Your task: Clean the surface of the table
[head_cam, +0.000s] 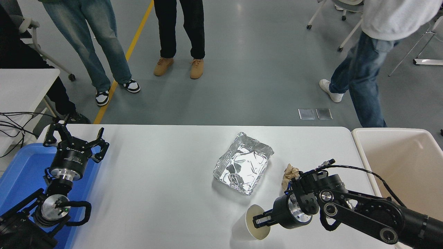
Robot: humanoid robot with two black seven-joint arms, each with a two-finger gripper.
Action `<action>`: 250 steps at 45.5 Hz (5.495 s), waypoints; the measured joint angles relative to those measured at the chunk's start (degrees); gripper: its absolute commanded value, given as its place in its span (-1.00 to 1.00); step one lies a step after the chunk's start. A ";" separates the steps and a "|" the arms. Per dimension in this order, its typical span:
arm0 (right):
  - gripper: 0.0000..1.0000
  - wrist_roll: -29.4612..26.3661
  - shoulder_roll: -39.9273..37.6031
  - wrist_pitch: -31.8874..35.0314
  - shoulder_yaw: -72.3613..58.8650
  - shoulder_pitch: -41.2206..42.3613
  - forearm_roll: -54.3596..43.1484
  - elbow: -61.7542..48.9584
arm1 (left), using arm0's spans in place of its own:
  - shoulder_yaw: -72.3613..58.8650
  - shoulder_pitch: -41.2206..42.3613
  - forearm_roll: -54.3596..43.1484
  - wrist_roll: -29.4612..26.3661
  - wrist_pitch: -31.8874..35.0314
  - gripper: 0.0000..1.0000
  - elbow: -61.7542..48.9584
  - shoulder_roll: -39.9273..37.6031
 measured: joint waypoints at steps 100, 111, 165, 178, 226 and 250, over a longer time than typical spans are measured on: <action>-1.00 17.72 -30.65 9.20 33.73 11.09 30.51 -34.25 | 0.00 -0.01 0.00 0.00 0.00 0.98 0.00 0.00; -1.00 27.87 -30.42 5.35 33.08 4.49 30.56 -38.62 | 0.00 0.00 0.00 0.00 0.00 0.98 0.00 0.00; -1.00 35.90 -3.02 -26.99 5.21 -4.34 59.24 -82.41 | 0.00 -0.04 0.01 0.00 0.00 0.98 -0.01 0.00; -1.00 35.79 1.69 -30.11 2.58 -6.53 61.63 -86.42 | 0.00 -0.03 0.00 0.00 0.00 0.98 0.00 0.00; 0.92 35.17 8.14 -45.07 -1.64 -8.11 62.24 -87.74 | 0.00 0.00 0.02 0.00 0.00 0.98 0.00 0.00; 0.97 35.16 8.21 -48.55 -3.94 -7.48 62.46 -87.92 | 0.00 0.00 0.02 0.00 0.00 0.98 0.00 0.00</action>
